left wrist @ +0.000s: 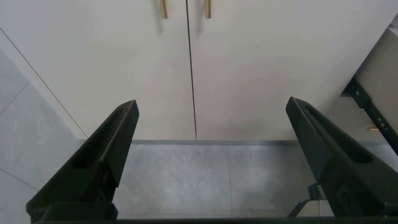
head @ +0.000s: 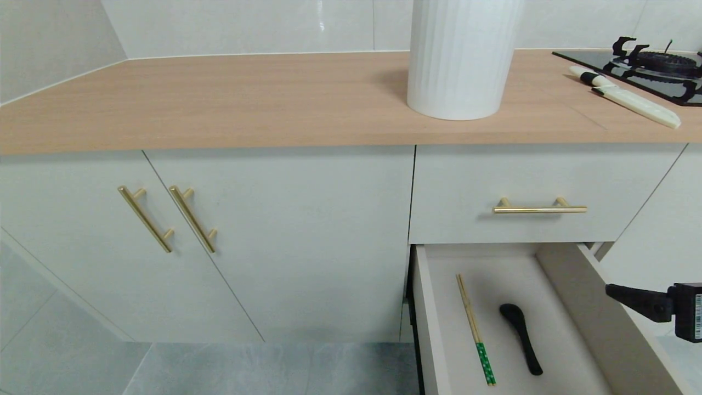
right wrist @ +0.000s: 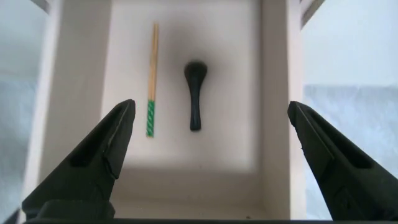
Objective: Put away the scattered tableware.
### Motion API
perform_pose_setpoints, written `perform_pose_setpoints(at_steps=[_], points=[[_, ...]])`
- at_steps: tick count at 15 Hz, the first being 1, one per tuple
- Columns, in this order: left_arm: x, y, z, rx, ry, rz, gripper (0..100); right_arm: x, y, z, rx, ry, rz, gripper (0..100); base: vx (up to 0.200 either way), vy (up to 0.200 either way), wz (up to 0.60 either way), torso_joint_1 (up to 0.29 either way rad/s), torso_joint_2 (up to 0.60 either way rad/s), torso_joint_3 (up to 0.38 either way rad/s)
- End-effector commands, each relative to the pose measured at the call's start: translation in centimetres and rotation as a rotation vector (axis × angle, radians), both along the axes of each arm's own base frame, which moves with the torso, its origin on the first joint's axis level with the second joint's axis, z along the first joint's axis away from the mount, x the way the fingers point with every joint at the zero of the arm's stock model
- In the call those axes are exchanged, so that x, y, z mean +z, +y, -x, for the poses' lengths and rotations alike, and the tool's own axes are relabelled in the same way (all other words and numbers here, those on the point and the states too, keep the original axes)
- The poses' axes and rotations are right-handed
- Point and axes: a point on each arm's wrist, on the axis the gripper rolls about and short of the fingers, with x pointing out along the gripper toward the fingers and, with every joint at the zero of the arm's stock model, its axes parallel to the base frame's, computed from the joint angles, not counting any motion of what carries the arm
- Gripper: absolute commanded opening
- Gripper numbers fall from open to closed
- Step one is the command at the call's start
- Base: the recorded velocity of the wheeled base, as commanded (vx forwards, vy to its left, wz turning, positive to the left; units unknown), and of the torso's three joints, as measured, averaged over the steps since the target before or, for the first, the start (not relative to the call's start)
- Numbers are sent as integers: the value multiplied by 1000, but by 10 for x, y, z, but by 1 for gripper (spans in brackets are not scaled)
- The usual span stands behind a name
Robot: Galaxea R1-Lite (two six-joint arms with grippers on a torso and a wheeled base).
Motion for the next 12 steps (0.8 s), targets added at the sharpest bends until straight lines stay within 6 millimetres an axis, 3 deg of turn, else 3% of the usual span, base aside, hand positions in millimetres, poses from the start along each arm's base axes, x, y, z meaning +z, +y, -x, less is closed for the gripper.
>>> perform_pose_setpoints(at_steps=[1,3,8,12], points=[[0,0,0,1,-1,4,100,9,-3,12,2,-61,-14,100,0,0,0,0,0,0],[0,0,0,1,-1,6,100,9,-4,15,14,-56,-2,100,0,0,0,0,0,0],[0,0,0,1,-1,6,100,7,3,32,125,-30,5,100,-200,0,0,0,4,4],[0,0,0,1,-1,6,100,-6,10,40,223,99,54,100,-200,0,0,0,6,1]])
